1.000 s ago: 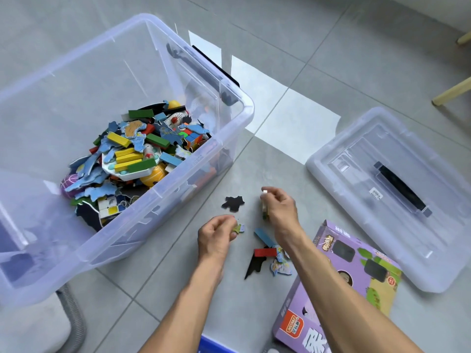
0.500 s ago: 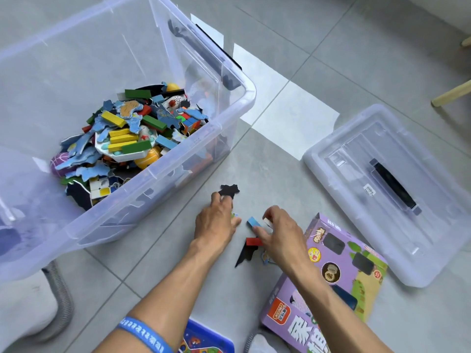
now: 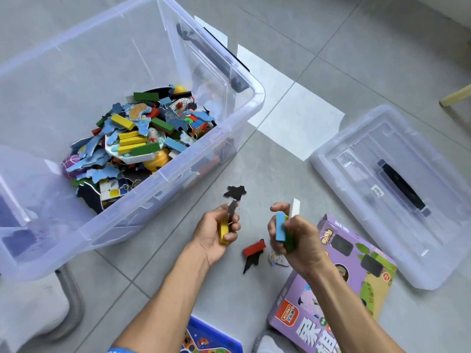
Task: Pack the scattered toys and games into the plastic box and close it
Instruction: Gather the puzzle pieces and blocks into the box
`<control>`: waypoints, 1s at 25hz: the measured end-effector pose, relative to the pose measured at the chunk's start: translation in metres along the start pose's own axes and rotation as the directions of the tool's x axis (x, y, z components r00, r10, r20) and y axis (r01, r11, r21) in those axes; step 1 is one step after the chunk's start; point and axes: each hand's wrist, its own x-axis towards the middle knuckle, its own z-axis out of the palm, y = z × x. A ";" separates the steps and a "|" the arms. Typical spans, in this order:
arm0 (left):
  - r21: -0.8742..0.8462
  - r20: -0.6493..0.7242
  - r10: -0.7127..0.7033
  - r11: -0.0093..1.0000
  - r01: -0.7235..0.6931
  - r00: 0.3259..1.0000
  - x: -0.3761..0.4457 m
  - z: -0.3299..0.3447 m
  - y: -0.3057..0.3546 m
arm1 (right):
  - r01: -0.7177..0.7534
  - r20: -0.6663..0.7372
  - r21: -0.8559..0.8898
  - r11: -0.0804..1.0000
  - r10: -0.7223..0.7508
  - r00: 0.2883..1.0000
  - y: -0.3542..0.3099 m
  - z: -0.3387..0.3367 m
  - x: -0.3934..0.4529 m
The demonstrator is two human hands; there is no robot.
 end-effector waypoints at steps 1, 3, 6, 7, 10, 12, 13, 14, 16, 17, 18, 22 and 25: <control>-0.053 0.091 -0.017 0.998 0.022 0.996 -0.004 0.000 0.003 | 0.002 0.083 0.067 0.998 -0.007 0.997 -0.004 -0.005 -0.009; -0.078 0.187 -0.006 0.997 0.021 0.982 -0.009 0.002 0.010 | -0.013 0.183 0.131 0.991 -0.011 0.983 -0.009 -0.014 -0.023; 0.013 0.131 0.070 0.997 -0.073 0.989 -0.011 0.010 0.011 | -0.030 0.162 0.047 0.998 0.022 0.987 -0.016 -0.023 -0.030; 0.165 0.044 0.139 0.976 -0.144 0.989 -0.010 0.012 0.010 | -0.043 0.130 -0.002 0.999 0.042 0.991 -0.017 -0.023 -0.030; 0.831 -0.185 0.605 0.517 -0.205 0.775 -0.003 0.009 0.013 | -0.070 -0.032 -0.137 0.988 0.067 0.997 -0.012 -0.021 -0.023; 0.989 -0.035 0.795 0.113 -0.092 0.606 0.001 0.003 0.023 | -0.012 -0.246 -0.369 0.929 -0.086 0.965 -0.011 -0.023 -0.015; 0.998 0.053 0.782 -0.025 -0.053 0.621 0.004 0.002 0.027 | 0.017 -0.332 -0.563 0.826 -0.245 0.911 -0.013 -0.028 -0.011; 0.990 0.115 0.731 -0.141 -0.016 0.673 0.009 0.003 0.028 | 0.007 -0.356 -0.748 0.664 -0.410 0.840 -0.017 -0.034 -0.007; 0.943 0.198 0.617 -0.331 0.023 0.761 0.017 0.005 0.025 | -0.058 -0.190 -0.968 0.246 -0.562 0.805 -0.024 -0.044 0.000; 0.930 0.224 0.597 -0.366 0.013 0.770 0.021 0.006 0.025 | -0.085 -0.104 -0.995 0.061 -0.514 0.852 -0.025 -0.048 0.003; 0.931 0.238 0.598 -0.365 -0.004 0.765 0.024 0.007 0.027 | -0.099 -0.053 -0.991 -0.086 -0.433 0.900 -0.024 -0.053 0.006; 0.948 0.206 0.597 -0.319 -0.007 0.776 0.029 0.005 0.036 | -0.070 0.043 -0.945 -0.318 -0.335 0.941 -0.020 -0.058 0.011; 0.981 0.157 0.604 -0.186 -0.053 0.781 0.025 0.003 0.035 | -0.043 0.093 -0.936 -0.351 -0.361 0.928 -0.018 -0.061 0.010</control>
